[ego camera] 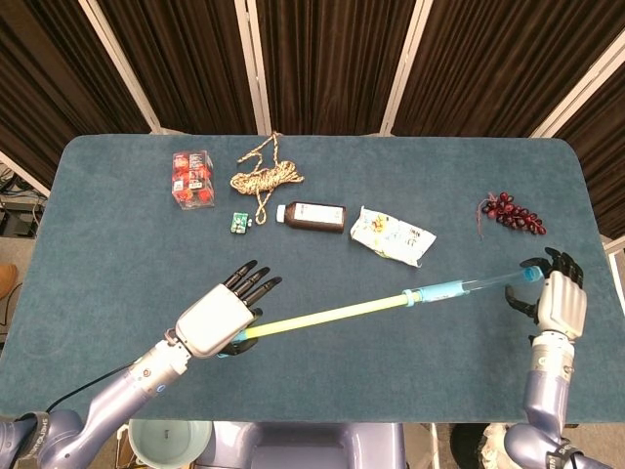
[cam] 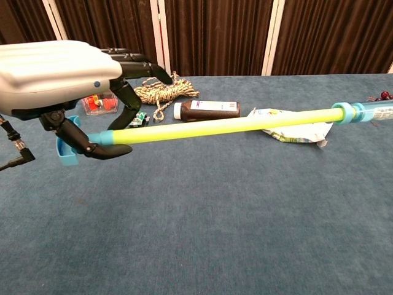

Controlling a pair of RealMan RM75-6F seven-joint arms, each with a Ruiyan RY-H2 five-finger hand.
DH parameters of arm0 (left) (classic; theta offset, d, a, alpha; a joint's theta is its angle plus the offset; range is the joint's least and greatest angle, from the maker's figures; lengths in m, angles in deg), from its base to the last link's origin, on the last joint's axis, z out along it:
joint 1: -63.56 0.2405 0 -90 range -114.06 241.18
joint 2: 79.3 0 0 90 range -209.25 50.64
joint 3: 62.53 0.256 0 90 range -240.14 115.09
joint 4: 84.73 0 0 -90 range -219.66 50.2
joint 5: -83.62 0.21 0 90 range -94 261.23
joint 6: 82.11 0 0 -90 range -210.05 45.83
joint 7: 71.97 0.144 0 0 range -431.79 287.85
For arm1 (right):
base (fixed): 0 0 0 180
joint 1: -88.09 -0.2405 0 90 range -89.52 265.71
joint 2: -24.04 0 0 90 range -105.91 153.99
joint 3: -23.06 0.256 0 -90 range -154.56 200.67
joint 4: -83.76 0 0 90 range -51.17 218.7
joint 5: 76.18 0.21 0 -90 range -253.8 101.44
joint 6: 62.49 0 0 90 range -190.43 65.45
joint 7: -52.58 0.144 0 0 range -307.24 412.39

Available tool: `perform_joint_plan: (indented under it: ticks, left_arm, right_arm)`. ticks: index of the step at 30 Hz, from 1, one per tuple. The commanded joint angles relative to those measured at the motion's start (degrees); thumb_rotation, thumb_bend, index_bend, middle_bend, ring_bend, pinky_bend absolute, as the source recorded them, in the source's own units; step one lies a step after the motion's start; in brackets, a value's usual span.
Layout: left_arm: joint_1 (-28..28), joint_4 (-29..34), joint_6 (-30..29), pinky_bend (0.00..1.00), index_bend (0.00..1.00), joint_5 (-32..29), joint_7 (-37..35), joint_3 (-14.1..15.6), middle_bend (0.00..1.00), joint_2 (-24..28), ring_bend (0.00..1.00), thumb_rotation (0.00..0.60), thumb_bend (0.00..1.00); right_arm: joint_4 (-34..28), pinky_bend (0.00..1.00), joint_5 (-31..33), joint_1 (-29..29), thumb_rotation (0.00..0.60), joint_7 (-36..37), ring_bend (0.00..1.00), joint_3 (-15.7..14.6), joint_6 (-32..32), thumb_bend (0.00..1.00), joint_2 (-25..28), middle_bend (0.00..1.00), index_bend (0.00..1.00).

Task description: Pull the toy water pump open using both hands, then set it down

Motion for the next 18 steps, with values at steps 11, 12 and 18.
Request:
perform_joint_plan:
  ticks: [11,12,18]
  left_arm:
    - [1.52,-0.21,1.33,0.00,0.13,-2.22,0.16,0.20,0.00,0.63,0.00,0.600,0.15]
    - [1.68,-0.20,1.39,0.00,0.10,-2.62,0.29,0.28,0.00,0.64,0.00,0.600,0.15]
    - [4.25,-0.45,0.11,0.00,0.05,-4.80,-1.12,1.32,0.00,0.82,0.00,0.600,0.14]
  right_arm:
    - [-1.15,0.00,-0.38,-0.06,0.600,-2.10,0.00,-1.83,-0.93,0.36,1.37,0.00,0.12]
    - [-1.27,0.00,-0.56,-0.07,0.600,-2.55,0.00,-2.13,-0.98,0.34,1.61,0.00,0.10]
    - [-4.17,0.00,-2.63,0.97,0.600,-3.42,0.00,-4.37,-0.97,0.33,4.24,0.00,0.07]
